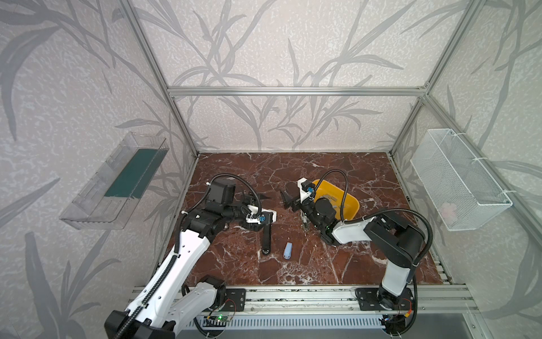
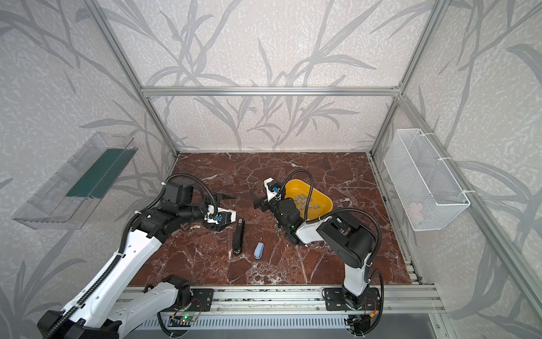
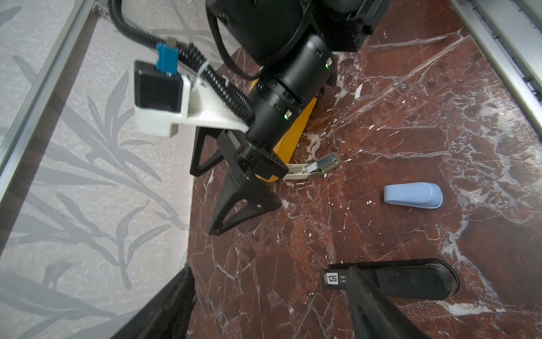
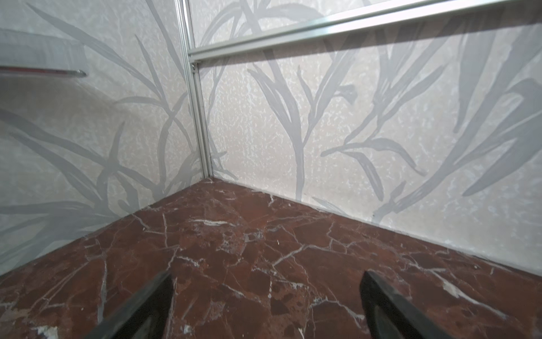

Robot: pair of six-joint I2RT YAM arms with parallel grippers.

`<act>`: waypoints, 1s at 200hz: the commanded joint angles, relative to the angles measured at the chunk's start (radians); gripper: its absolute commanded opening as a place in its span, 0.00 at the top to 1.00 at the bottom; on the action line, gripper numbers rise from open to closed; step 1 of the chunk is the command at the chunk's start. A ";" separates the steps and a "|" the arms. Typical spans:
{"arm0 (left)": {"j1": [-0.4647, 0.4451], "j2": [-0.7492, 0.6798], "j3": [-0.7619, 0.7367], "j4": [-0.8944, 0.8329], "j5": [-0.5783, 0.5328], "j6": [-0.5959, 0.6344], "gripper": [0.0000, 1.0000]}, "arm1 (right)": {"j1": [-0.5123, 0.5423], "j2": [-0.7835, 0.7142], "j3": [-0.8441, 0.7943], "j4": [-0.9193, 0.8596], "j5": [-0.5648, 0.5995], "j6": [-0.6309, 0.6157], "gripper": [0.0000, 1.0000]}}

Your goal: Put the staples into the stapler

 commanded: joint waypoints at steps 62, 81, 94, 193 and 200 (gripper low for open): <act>-0.179 0.165 -0.016 -0.063 -0.072 0.121 0.20 | -0.034 0.244 0.214 0.126 0.500 -0.350 0.01; -0.184 0.178 -0.021 -0.066 -0.096 0.128 0.20 | -0.036 0.266 0.251 0.095 0.469 -0.365 0.01; -0.185 0.187 -0.024 -0.065 -0.112 0.140 0.20 | -0.049 0.231 0.238 0.020 0.414 -0.271 0.01; -0.341 0.387 -0.023 -0.057 -0.269 0.297 0.26 | -0.137 0.212 0.273 -0.221 0.298 -0.098 0.01; -0.343 0.401 -0.019 -0.058 -0.277 0.302 0.26 | -0.138 0.218 0.284 -0.239 0.301 -0.095 0.01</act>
